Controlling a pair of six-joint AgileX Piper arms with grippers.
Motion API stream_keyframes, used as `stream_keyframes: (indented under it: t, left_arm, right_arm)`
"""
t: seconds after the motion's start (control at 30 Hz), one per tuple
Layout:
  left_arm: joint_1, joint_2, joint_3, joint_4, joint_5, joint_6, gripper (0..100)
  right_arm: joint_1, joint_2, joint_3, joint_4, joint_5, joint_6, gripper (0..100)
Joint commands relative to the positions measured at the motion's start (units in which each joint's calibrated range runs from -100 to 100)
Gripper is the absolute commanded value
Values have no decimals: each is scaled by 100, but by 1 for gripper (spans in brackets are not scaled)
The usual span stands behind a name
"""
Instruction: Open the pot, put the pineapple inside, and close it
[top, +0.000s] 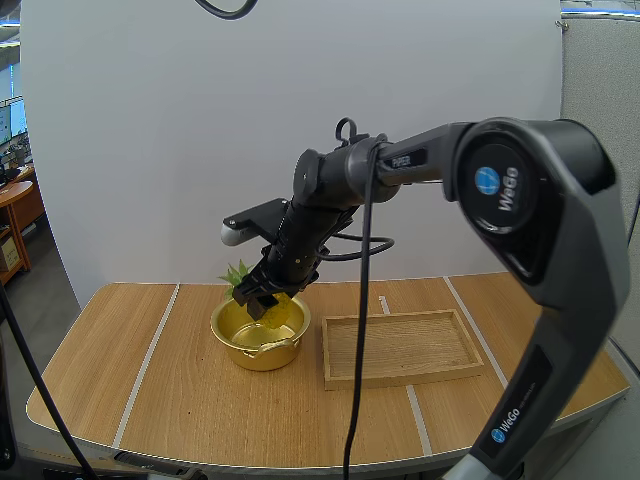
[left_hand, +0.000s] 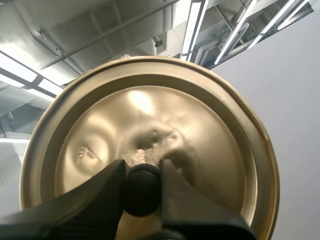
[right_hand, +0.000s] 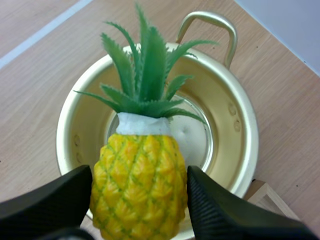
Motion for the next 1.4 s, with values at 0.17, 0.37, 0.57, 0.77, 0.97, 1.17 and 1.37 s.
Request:
stream_keyframes:
  t: [0.17, 0.37, 0.57, 0.77, 0.97, 1.17, 1.37]
  left_arm:
    - [-11, -3, -36, -7, -195, -52, 0]
    - [-11, -3, -36, -7, -195, -52, 0]
    - [-11, -3, -36, -7, -195, -52, 0]
    - [-11, -3, -36, -7, -195, -52, 0]
    - [-11, -3, -36, -7, -195, -52, 0]
    - [-11, -3, -36, -7, -195, -52, 0]
    - [-11, -3, -36, -7, -195, -52, 0]
  right_arm:
    - [5, 875, -94, -254, -1011, -18, 0]
    - [5, 1260, -94, -254, -1336, -18, 0]
    - [5, 1473, -94, -254, -1251, -18, 0]
    - [5, 1473, -94, -254, -1172, -18, 0]
    - [5, 1473, -94, -254, -1134, -18, 0]
    - [5, 1473, -94, -232, -956, -18, 0]
    - [5, 1473, -94, -335, -934, 21, 60]
